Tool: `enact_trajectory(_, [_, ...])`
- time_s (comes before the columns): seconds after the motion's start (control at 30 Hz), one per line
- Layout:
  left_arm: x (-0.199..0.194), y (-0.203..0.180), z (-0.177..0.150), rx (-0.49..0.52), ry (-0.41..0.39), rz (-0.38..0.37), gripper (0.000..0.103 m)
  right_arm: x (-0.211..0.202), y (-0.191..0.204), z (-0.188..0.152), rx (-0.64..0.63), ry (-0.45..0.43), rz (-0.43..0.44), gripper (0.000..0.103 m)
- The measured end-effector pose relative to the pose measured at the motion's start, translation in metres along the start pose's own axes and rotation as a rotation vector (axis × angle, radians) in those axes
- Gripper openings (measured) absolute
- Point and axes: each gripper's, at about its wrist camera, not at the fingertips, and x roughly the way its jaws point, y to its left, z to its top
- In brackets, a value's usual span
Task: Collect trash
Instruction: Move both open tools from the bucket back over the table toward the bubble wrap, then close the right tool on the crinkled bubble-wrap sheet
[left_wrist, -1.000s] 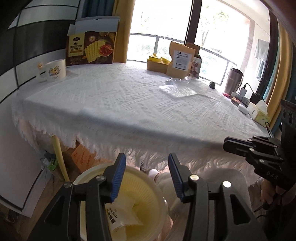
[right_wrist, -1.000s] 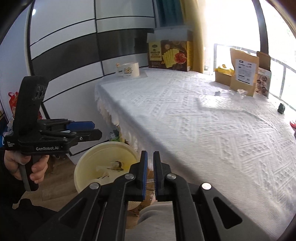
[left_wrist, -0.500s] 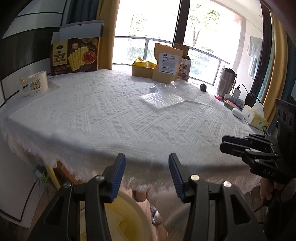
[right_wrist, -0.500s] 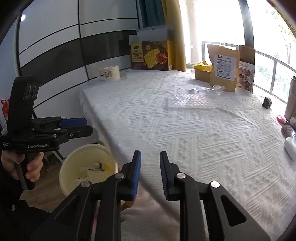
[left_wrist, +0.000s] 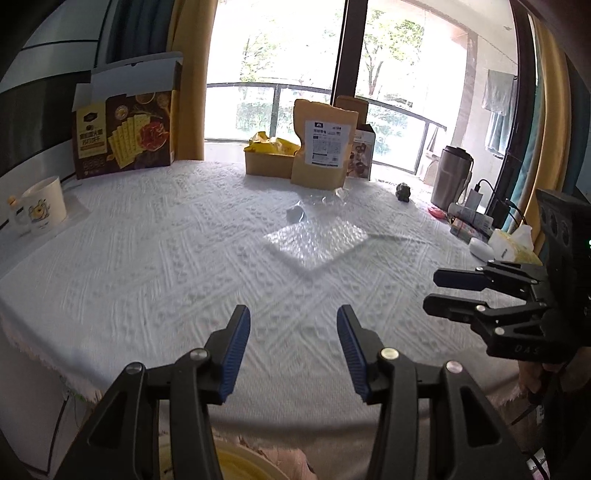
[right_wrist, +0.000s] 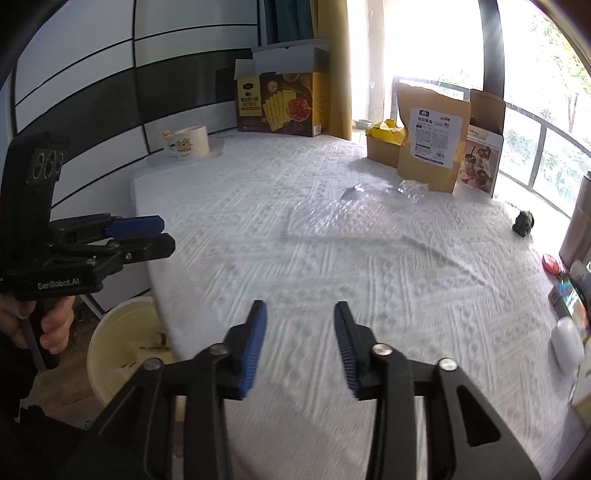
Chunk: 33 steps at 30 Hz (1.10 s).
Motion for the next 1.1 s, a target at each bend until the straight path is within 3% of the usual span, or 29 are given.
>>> enact_trajectory(0.37, [0.044, 0.023, 0.041, -0.009, 0.006, -0.022, 0.049, 0.061, -0.033, 0.055, 0.015, 0.037, -0.029, 0.043])
enact_trajectory(0.43, [0.053, 0.027, 0.045, -0.008, 0.016, -0.017, 0.049, 0.073, -0.036, 0.064, 0.015, 0.046, -0.026, 0.046])
enact_trajectory(0.5, [0.06, 0.032, 0.051, -0.013, 0.023, -0.017, 0.049, 0.085, -0.04, 0.074, 0.025, 0.052, -0.02, 0.057])
enact_trajectory(0.6, [0.068, 0.037, 0.056, -0.013, 0.027, -0.023, 0.049, 0.108, -0.045, 0.088, 0.037, 0.071, -0.034, 0.063])
enact_trajectory(0.83, [0.077, 0.047, 0.062, -0.014, 0.032, -0.02, 0.049, 0.158, -0.048, 0.096, 0.05, 0.193, -0.051, 0.063])
enact_trajectory(0.97, [0.08, 0.049, 0.062, -0.021, 0.041, -0.027, 0.05, 0.158, -0.047, 0.097, 0.045, 0.19, -0.053, 0.062])
enact_trajectory(1.1, [0.075, 0.045, 0.062, -0.017, 0.037, -0.038, 0.05, 0.16, -0.037, 0.097, -0.004, 0.196, -0.061, 0.042])
